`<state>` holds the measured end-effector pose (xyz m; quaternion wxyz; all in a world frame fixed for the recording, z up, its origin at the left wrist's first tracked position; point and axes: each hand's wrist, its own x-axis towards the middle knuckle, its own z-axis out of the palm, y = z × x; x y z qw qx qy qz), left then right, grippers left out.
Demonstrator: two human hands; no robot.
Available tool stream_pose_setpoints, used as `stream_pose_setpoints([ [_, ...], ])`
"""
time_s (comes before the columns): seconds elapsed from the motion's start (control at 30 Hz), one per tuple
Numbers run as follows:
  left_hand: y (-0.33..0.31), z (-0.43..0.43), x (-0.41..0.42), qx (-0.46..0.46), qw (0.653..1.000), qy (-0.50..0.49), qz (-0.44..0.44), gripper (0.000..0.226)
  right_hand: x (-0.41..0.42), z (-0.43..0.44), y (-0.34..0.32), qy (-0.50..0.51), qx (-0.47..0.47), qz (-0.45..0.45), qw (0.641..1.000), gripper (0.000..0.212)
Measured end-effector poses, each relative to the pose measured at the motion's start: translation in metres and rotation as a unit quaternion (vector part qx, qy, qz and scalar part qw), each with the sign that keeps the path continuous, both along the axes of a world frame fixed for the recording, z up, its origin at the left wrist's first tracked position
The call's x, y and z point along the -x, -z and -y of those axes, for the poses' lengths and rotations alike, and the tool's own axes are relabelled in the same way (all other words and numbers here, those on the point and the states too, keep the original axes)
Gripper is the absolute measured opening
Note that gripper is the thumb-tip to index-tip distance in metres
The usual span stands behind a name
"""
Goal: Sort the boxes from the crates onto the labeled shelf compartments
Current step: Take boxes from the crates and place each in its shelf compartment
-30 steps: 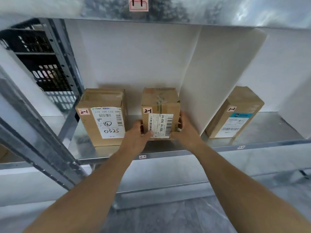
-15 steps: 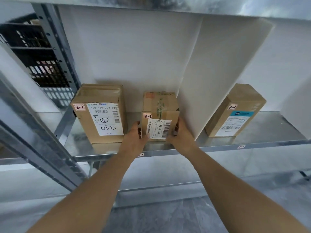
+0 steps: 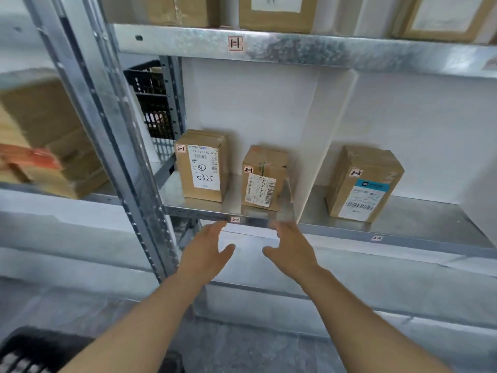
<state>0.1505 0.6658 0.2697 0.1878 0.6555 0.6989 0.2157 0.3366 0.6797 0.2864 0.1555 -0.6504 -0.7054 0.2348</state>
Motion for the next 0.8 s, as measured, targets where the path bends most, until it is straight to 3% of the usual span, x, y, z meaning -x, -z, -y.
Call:
stream_pose_setpoints([
  [0.23, 0.010, 0.127, -0.003, 0.005, 0.995, -0.059, -0.083, 0.062, 0.000, 0.085, 0.000, -0.151, 0.014, 0.083, 0.985, 0.054],
  [0.57, 0.026, 0.271, 0.039, 0.051, 0.972, -0.197, -0.114, 0.069, 0.060, 0.172, 0.017, -0.309, -0.010, 0.113, 0.944, 0.051],
  [0.8, 0.043, 0.354, 0.081, 0.078, 0.952, -0.281, -0.088, 0.073, 0.128, 0.230, 0.023, -0.400, -0.024, 0.158, 0.902, 0.052],
])
